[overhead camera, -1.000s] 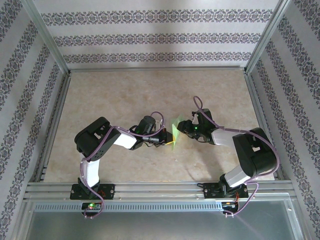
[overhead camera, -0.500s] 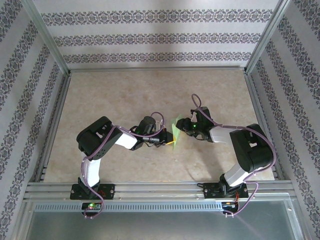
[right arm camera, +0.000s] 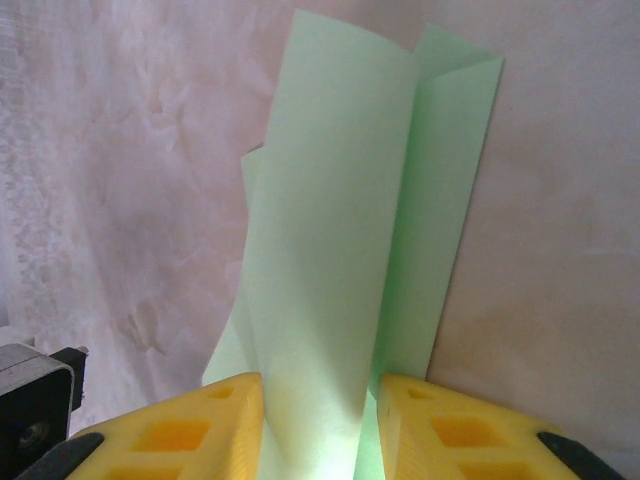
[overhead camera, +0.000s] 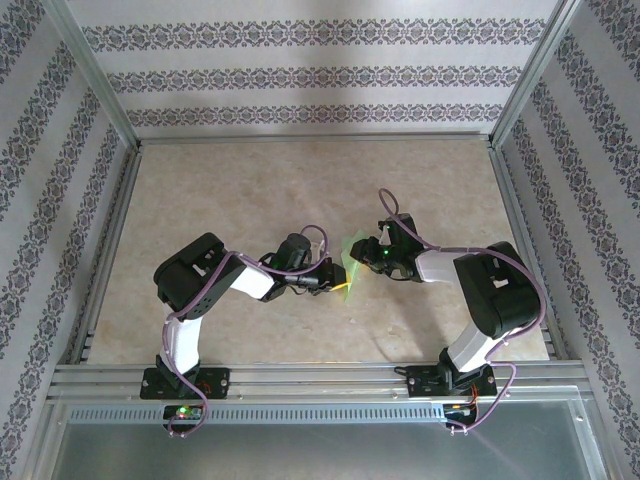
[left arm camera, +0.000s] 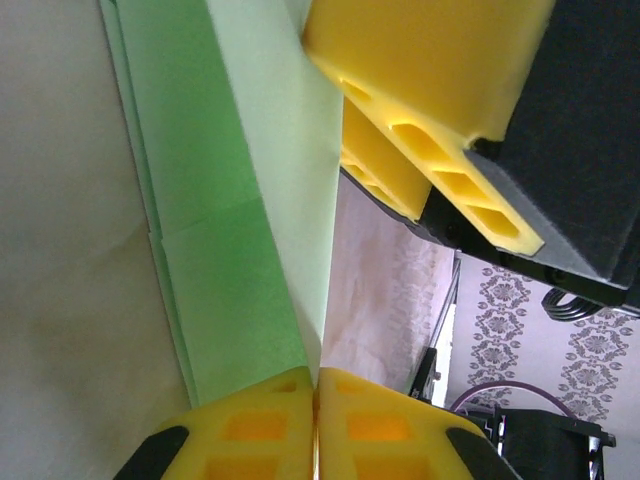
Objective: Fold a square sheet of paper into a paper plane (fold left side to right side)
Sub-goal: Fold the wing for the fifth time at the center of the table.
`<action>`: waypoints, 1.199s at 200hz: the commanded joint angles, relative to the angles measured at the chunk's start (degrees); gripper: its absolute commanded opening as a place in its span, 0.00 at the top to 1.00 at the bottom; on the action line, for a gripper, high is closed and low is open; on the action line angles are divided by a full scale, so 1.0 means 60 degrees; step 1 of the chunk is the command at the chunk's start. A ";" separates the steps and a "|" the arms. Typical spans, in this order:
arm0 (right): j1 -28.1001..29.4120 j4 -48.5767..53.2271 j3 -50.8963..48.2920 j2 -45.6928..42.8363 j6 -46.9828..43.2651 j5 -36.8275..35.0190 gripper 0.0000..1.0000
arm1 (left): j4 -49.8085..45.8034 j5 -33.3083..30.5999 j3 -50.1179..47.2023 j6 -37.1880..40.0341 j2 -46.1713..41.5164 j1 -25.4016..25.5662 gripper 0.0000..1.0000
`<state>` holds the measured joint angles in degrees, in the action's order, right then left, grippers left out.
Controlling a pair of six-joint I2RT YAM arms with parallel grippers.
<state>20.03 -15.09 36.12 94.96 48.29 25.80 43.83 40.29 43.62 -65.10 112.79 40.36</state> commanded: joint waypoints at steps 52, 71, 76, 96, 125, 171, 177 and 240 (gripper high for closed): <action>0.0162 0.0421 0.0177 0.0404 -0.0071 -0.0389 0.63 | 0.0105 -0.0030 -0.0327 0.0152 -0.0637 -0.0532 0.71; 0.0162 0.0437 0.0181 0.0404 -0.0068 -0.0389 0.64 | 0.0336 -0.0001 -0.0274 -0.0013 -0.0530 -0.0683 0.68; 0.0170 0.0443 0.0184 0.0390 -0.0069 -0.0393 0.64 | 0.0353 0.0008 -0.0240 -0.0033 -0.0490 -0.0712 0.67; 0.0177 0.0452 0.0166 0.0368 -0.0066 -0.0389 0.64 | 0.0272 0.0051 0.0009 -0.0033 -0.0303 -0.0764 0.65; 0.0177 0.0466 0.0147 0.0331 -0.0094 -0.0406 0.63 | 0.0106 0.0096 0.0334 -0.0012 -0.0037 -0.0765 0.64; 0.0178 0.0494 0.0140 0.0346 -0.0095 -0.0435 0.64 | -0.0328 0.0105 0.0688 0.0207 0.0174 -0.0763 0.66; 0.0177 0.0496 0.0147 0.0346 -0.0097 -0.0437 0.64 | -0.0357 0.0097 0.0709 0.0223 0.0192 -0.0760 0.66; 0.0192 0.0553 0.0206 0.0404 -0.0113 -0.0459 0.64 | -0.0971 -0.0057 0.0893 0.0490 0.0267 -0.0757 0.67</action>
<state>20.14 -13.74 36.84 95.20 48.27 25.32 40.64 40.29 47.79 -64.53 113.91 36.36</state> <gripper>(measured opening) 0.363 0.329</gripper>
